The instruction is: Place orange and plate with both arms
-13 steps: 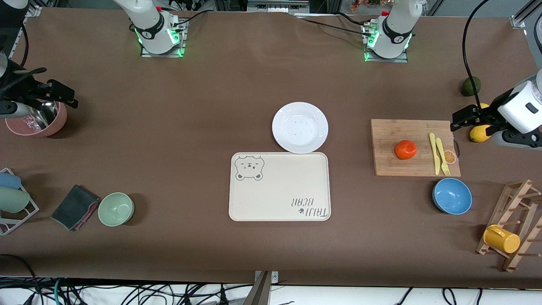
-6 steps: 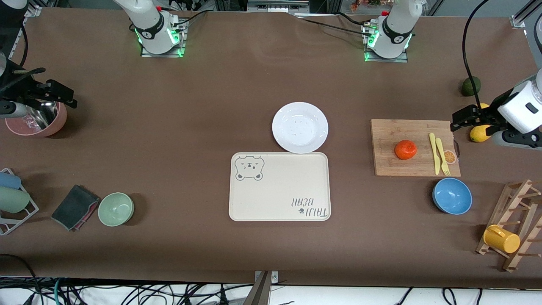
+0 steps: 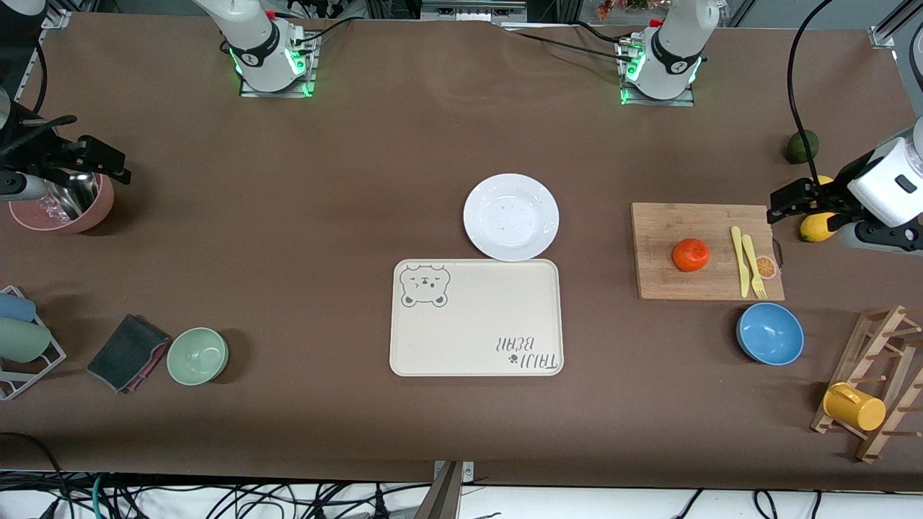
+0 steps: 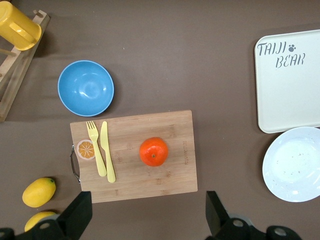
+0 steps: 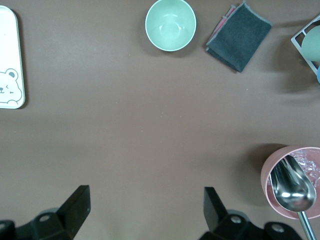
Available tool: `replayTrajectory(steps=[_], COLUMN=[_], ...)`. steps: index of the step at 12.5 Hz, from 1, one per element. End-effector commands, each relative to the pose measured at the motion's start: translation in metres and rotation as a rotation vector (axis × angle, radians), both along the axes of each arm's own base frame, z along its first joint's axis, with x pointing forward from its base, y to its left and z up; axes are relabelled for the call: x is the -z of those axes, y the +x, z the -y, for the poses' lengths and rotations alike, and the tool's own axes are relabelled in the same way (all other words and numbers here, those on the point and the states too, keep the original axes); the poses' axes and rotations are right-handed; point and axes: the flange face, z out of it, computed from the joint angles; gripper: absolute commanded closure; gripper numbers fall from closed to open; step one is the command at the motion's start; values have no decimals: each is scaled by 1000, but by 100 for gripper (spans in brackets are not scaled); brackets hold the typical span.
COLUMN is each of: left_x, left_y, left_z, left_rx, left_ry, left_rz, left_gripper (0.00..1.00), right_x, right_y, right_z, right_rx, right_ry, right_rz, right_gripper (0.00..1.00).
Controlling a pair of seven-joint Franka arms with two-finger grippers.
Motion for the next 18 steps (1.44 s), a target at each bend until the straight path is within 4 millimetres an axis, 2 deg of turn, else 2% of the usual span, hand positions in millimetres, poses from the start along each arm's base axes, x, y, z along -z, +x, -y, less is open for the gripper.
replayTrajectory(steps=[1,15,18], left_x=[-3,-4,18], left_y=[-1,-1,6], left_z=[1,0,2], left_rx=[2,9,14], left_ry=[-9,-10,-7], left_rz=[9,13,-25], left_gripper=[0,0,0], right_x=[-7,-6,-5], right_y=[-1,-1,-1], right_z=[3,6,9], right_rx=[-8,0,6], right_ry=[17,17,17], right_rz=[3,2,0], right_gripper=[0,0,0])
